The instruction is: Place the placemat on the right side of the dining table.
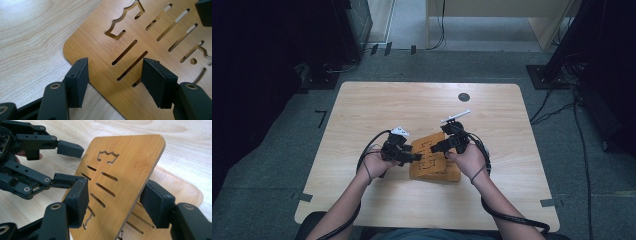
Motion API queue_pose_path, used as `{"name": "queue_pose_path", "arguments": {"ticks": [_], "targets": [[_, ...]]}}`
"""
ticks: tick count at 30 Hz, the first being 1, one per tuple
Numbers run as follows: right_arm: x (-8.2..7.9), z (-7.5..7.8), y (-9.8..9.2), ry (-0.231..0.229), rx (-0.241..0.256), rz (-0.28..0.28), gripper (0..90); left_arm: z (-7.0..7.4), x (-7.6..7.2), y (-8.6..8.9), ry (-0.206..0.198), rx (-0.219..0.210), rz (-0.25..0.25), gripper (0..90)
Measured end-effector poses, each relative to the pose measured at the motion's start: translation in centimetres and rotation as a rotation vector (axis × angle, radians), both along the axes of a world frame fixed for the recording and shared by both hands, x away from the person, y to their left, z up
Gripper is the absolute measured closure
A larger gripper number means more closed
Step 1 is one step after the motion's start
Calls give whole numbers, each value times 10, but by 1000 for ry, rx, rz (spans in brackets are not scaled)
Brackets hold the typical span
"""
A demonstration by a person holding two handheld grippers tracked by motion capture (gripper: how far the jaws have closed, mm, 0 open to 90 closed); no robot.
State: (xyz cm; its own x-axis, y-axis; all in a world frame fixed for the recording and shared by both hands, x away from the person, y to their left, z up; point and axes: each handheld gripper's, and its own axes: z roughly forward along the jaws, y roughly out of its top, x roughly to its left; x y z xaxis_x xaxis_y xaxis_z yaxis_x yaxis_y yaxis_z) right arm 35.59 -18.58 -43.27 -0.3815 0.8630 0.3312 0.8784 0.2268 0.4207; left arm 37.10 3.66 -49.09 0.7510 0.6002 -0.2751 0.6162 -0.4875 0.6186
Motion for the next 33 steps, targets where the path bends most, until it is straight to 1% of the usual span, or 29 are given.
{"name": "queue_pose_path", "arguments": {"ticks": [3, 8, 11, 15, 18, 20, 22, 24, 25, 27, 29, 33], "targets": [[0, 2, 2, -8, -7, 3, 407, 2, 0, 0, -4, 9, 5, 382], [2, 7, 2, 2, 18, -10, 420, 2, 0, 0, 5, -1, 28, 381], [2, 9, 2, 1, 36, -25, 430, 3, 0, 0, 6, -2, 28, 389], [4, 10, 5, 8, 32, -38, 452, 4, 1, 1, 8, -1, 32, 394], [4, 12, 7, 15, 34, -38, 479, 4, 2, 3, 12, -8, 40, 390], [5, 16, 7, 17, 53, -43, 519, 5, 3, 5, 12, -16, 50, 391], [6, 23, 7, 38, 76, -44, 554, 6, 4, 6, 14, -21, 59, 391], [6, 25, 7, 41, 74, -39, 565, 6, 5, 8, 18, -25, 71, 389], [6, 27, 8, 51, 74, -38, 568, 6, 5, 8, 19, -26, 74, 388], [7, 28, 10, 54, 76, -37, 570, 7, 5, 9, 18, -25, 76, 387], [8, 30, 12, 61, 90, -37, 553, 7, 6, 9, 14, -23, 76, 390], [9, 29, 19, 70, 80, -29, 539, 7, 7, 10, 26, -37, 84, 397]]}}
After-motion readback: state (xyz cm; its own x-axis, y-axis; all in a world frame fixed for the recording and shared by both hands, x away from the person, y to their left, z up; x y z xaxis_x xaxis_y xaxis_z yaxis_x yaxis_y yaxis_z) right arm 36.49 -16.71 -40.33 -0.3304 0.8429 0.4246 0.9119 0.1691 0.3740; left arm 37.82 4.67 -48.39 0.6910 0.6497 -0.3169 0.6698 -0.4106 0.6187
